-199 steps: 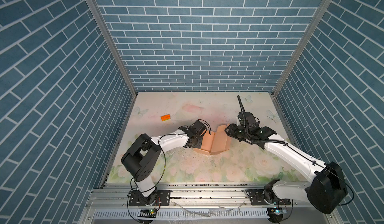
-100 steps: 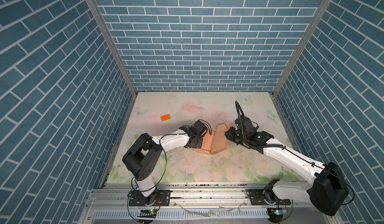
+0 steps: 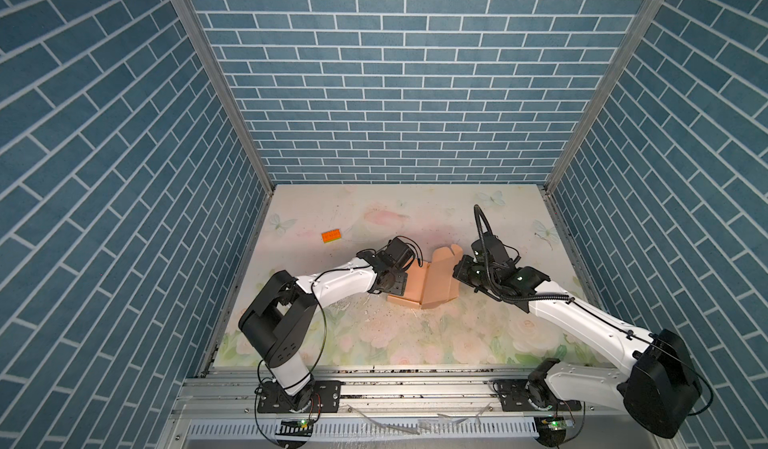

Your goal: Fold the paper box

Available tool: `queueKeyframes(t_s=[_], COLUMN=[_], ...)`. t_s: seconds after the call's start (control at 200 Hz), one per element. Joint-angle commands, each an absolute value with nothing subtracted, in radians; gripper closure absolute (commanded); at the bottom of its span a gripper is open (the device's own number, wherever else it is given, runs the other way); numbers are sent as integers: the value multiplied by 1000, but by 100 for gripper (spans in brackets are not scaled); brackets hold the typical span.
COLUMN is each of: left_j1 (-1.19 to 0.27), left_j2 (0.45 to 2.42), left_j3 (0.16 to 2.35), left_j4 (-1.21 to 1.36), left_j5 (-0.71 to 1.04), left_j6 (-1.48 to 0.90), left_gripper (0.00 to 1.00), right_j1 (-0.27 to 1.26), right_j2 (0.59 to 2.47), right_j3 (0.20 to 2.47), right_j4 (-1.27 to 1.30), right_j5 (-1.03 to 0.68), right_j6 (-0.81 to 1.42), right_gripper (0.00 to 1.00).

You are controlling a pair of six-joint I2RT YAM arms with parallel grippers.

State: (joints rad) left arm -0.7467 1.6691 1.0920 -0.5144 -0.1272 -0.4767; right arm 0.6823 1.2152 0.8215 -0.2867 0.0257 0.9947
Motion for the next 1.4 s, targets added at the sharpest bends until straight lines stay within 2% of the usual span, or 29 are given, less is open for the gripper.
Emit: queueKeyframes(t_s=[0.0, 0.13, 0.365, 0.49, 0.65, 0.79, 1.395], left_j1=[-738, -695, -504, -364, -256, -207, -105], left_j2=[1627, 1598, 1564, 1618, 1744, 1850, 2159], left_j3=[1133, 1167, 1189, 1229, 1361, 1452, 1688], left_j4=[-570, -596, -601, -630, -719, -757, -740], left_j5=[-152, -135, -89, -59, -93, -145, -128], left_j6=[-481, -485, -494, -500, -493, -476, -496], left_gripper=[15, 1, 0, 1, 0, 1, 0], right_j1=[689, 689, 690, 691, 695, 702, 719], right_j2=[1198, 1188, 1188, 1202, 1216, 1230, 1273], right_j3=[813, 807, 810, 815, 822, 831, 870], right_j4=[-268, -271, -276, -269, -263, -258, -278], right_j5=[54, 59, 62, 56, 51, 48, 34], right_j6=[999, 988, 956, 944, 933, 920, 896], right_gripper=[100, 100, 100, 100, 100, 100, 100])
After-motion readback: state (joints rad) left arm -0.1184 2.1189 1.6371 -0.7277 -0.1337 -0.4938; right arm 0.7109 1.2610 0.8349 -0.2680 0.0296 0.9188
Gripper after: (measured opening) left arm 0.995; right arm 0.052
